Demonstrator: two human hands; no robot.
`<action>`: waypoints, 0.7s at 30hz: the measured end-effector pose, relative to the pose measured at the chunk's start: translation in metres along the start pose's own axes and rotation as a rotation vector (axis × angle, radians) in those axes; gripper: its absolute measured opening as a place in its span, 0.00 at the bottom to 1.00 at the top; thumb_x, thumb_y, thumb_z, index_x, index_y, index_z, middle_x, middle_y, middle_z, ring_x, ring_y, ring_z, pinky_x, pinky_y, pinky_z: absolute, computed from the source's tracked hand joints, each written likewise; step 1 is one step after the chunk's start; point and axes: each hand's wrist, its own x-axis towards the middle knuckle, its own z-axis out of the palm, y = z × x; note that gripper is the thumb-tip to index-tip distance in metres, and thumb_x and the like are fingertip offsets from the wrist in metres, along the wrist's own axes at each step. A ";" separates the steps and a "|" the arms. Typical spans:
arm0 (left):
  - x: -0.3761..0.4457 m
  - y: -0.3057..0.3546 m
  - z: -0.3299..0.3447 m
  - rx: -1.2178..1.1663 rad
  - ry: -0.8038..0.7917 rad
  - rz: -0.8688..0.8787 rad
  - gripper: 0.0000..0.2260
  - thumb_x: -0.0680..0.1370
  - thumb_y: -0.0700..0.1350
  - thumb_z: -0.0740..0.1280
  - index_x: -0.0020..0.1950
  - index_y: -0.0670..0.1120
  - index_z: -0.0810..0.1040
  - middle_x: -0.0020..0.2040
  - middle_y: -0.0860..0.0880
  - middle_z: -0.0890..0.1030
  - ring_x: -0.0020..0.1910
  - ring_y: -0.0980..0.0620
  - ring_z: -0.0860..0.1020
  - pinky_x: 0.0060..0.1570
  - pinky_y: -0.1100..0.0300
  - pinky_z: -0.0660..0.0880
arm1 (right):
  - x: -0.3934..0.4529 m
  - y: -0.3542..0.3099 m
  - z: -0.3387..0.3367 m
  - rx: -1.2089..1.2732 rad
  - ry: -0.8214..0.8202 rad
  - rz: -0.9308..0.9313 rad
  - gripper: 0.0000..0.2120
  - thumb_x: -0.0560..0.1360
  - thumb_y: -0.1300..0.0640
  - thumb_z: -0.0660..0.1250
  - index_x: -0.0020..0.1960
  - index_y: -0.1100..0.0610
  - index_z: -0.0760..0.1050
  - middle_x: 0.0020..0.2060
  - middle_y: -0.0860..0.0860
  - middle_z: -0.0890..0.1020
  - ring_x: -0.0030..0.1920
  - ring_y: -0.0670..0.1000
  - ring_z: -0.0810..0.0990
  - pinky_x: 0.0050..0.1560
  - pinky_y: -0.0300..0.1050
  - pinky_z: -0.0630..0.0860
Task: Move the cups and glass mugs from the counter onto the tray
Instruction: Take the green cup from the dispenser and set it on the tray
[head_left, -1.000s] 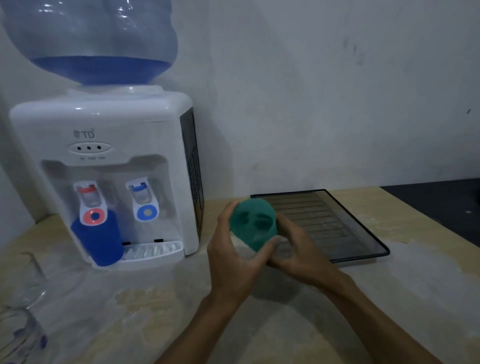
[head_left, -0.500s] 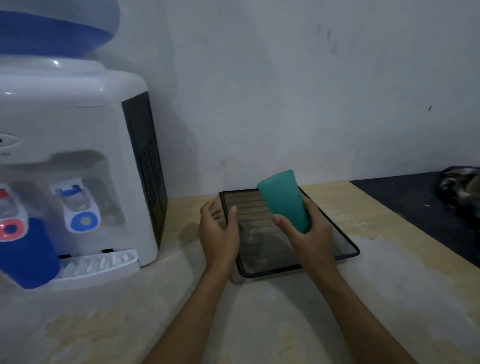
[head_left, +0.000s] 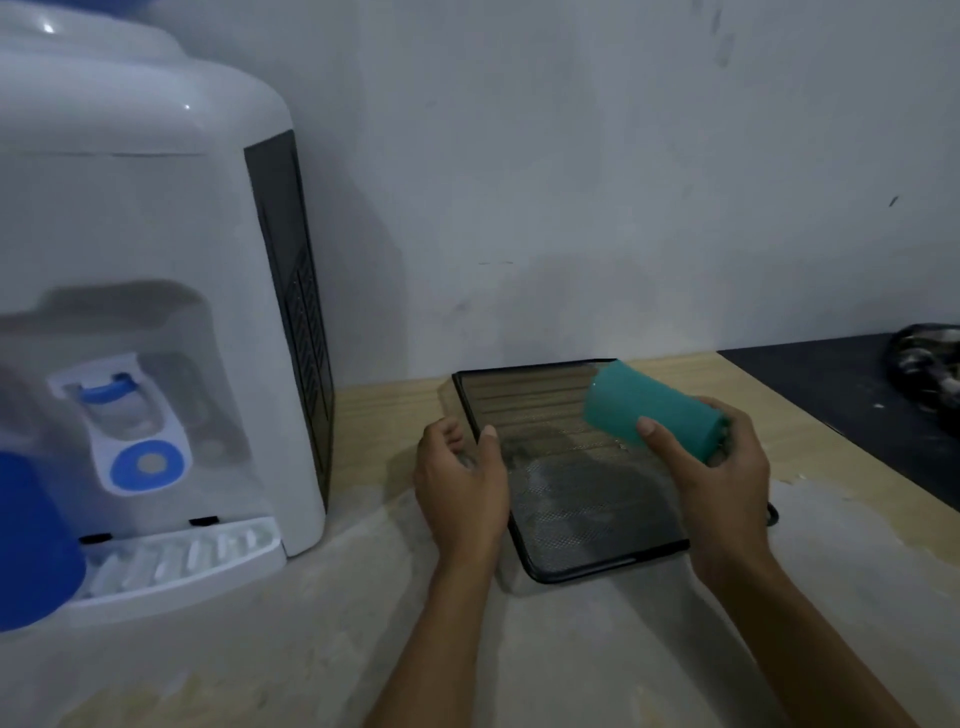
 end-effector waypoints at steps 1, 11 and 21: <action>0.000 0.000 0.000 0.004 -0.003 0.006 0.15 0.79 0.50 0.73 0.63 0.47 0.78 0.56 0.52 0.82 0.55 0.53 0.81 0.59 0.54 0.79 | 0.001 0.000 0.000 -0.013 0.024 -0.001 0.29 0.70 0.45 0.79 0.67 0.46 0.73 0.59 0.47 0.78 0.61 0.51 0.80 0.58 0.57 0.84; 0.002 -0.001 0.001 0.087 0.004 0.048 0.14 0.79 0.50 0.72 0.62 0.46 0.78 0.56 0.51 0.81 0.56 0.51 0.79 0.57 0.51 0.78 | 0.107 -0.029 0.062 -0.544 -0.188 -0.146 0.38 0.68 0.51 0.82 0.71 0.53 0.66 0.61 0.54 0.75 0.56 0.54 0.79 0.49 0.42 0.81; 0.005 -0.004 0.004 0.107 0.015 0.056 0.14 0.79 0.49 0.72 0.62 0.45 0.79 0.55 0.50 0.81 0.55 0.49 0.80 0.57 0.50 0.78 | 0.190 -0.012 0.124 -1.110 -0.499 -0.099 0.43 0.66 0.52 0.84 0.72 0.59 0.63 0.63 0.63 0.75 0.57 0.61 0.77 0.55 0.56 0.80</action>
